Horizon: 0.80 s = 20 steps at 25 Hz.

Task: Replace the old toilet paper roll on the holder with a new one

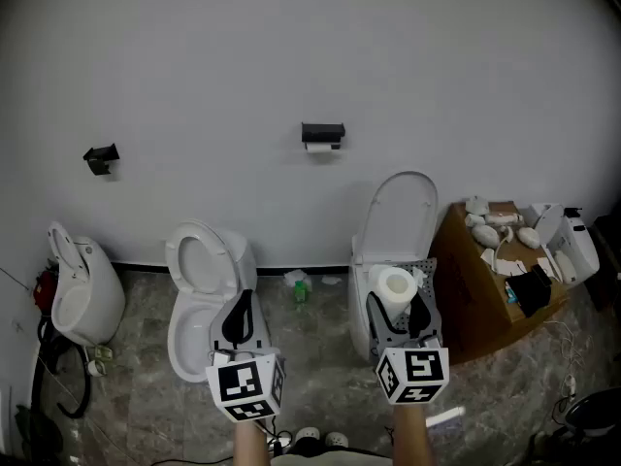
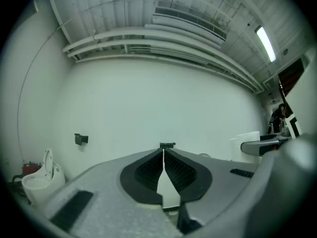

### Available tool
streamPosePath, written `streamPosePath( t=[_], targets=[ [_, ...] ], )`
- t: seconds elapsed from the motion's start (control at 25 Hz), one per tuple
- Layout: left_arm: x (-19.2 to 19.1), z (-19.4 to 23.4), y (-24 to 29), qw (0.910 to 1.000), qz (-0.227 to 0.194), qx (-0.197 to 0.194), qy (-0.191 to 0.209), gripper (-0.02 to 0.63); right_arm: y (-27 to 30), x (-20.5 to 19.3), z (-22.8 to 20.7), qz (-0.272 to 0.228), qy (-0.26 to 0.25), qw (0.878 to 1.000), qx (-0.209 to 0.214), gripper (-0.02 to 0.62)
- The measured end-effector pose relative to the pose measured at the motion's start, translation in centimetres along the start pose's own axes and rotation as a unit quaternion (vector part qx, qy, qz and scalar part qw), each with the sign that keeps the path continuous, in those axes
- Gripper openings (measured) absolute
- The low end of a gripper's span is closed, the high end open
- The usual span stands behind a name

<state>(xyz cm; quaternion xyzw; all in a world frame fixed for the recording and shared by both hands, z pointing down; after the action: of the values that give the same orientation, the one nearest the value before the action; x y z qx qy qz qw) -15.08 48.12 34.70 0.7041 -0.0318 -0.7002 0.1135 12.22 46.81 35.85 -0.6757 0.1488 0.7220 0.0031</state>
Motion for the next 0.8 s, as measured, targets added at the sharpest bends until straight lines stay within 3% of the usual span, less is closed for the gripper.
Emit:
streamPosePath(
  t=[0.56, 0.64, 0.68, 0.8],
  targets=[
    [0.3, 0.3, 1.0, 0.9999, -0.011, 0.001, -0.004, 0.022, 1.0, -0.2, 0.0, 0.004, 0.005, 1.0, 0.001, 0.291],
    [0.5, 0.4, 1.4, 0.9998, -0.018, -0.009, -0.004, 0.188, 1.3, -0.2, 0.1, 0.004, 0.005, 1.0, 0.0, 0.291],
    [0.6, 0.5, 1.5, 0.9997, -0.021, -0.012, -0.003, 0.231, 1.5, -0.1, 0.1, 0.004, 0.006, 1.0, 0.0, 0.291],
    [0.9, 1.2, 2.0, 0.9996, -0.028, -0.007, 0.002, 0.28, 2.2, -0.1, 0.5, 0.006, 0.006, 1.0, -0.003, 0.291]
  ],
)
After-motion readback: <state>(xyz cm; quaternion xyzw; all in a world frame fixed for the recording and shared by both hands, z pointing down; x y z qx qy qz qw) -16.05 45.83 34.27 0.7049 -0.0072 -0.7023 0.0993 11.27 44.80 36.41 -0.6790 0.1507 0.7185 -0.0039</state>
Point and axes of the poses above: the fingertips, and each gripper's own axes: y forward along the fingers, z to its left, x out of its top, the point moved 9 cm from there along -y, backward along the fingers, and after that the axes turned 13 degrees about z, right-handed, at the moved point
